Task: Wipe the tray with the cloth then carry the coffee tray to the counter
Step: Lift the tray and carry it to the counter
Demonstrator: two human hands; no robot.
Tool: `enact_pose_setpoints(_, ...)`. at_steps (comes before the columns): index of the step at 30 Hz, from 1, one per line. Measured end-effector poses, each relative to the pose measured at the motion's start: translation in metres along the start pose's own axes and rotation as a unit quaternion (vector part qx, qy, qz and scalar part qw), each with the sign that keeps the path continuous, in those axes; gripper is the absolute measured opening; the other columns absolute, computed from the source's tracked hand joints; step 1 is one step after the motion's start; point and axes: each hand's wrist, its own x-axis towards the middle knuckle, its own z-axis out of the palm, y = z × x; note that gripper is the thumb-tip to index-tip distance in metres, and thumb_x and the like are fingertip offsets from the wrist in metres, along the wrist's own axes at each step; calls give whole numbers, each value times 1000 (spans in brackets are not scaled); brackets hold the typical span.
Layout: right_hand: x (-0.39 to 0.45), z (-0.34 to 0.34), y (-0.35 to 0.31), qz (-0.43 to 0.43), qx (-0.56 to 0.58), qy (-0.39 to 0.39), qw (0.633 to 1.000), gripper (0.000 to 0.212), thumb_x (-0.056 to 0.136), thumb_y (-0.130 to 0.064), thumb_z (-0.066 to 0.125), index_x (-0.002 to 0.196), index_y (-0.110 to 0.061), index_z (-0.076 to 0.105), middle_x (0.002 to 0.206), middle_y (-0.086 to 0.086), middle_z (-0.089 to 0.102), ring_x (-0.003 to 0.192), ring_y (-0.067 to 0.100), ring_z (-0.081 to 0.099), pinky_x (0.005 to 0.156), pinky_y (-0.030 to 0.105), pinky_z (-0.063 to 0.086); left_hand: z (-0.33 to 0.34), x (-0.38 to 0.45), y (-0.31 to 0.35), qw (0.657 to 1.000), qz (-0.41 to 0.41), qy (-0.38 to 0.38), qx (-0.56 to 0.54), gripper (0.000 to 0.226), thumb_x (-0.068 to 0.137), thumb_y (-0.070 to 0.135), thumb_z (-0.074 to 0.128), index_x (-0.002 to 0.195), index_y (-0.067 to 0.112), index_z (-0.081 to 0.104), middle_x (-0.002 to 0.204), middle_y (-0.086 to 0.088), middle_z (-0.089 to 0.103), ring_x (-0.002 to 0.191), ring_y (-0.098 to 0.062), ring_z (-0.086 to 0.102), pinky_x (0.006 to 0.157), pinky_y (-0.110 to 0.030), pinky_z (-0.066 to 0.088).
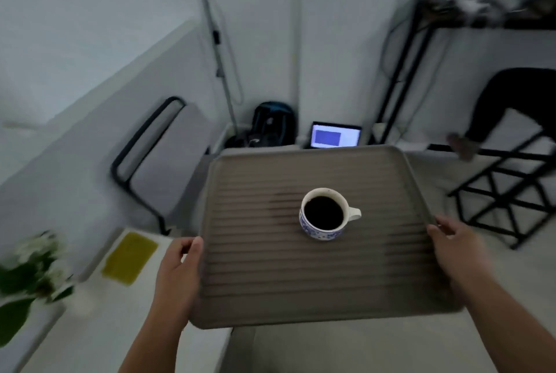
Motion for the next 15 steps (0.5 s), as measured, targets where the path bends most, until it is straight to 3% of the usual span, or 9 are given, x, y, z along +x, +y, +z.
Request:
enact_pose_setpoints(3, -7, -71, 40, 32, 24, 63, 997, 25, 91, -17, 56, 115, -14, 64, 101, 13, 69, 87, 28, 61, 80, 35, 45, 46, -21, 39, 997, 41, -63, 4, 20, 97, 34, 51, 89, 19, 61, 90, 0, 63, 86, -18, 57, 72, -33, 40)
enact_pose_setpoints(8, -38, -189, 117, 78, 19, 172, 982, 17, 87, -19, 59, 101, -25, 68, 86, 5, 70, 83, 29, 64, 81, 41, 51, 128, -78, 93, 980, 99, -173, 0, 17, 98, 25, 52, 95, 11, 60, 88, -4, 61, 74, -10, 52, 58, -24, 36)
enact_pose_setpoints(12, -83, -273, 178, 135, 28, 225, 964, 16, 87, -24, 60, 99, -28, 68, 86, 0, 70, 82, 27, 65, 82, 41, 53, 190, -130, 122, 953, 146, -265, 14, 17, 98, 20, 53, 91, 6, 61, 82, -4, 60, 79, -22, 53, 63, -32, 35)
enact_pose_setpoints(15, -128, -326, 211, 162, 45, 268, 949, 14, 89, -17, 59, 96, -25, 69, 84, 5, 70, 78, 28, 64, 75, 35, 51, 236, -175, 143, 925, 179, -334, 14, 18, 96, 18, 55, 87, 5, 63, 82, -9, 63, 85, -28, 56, 66, -33, 39)
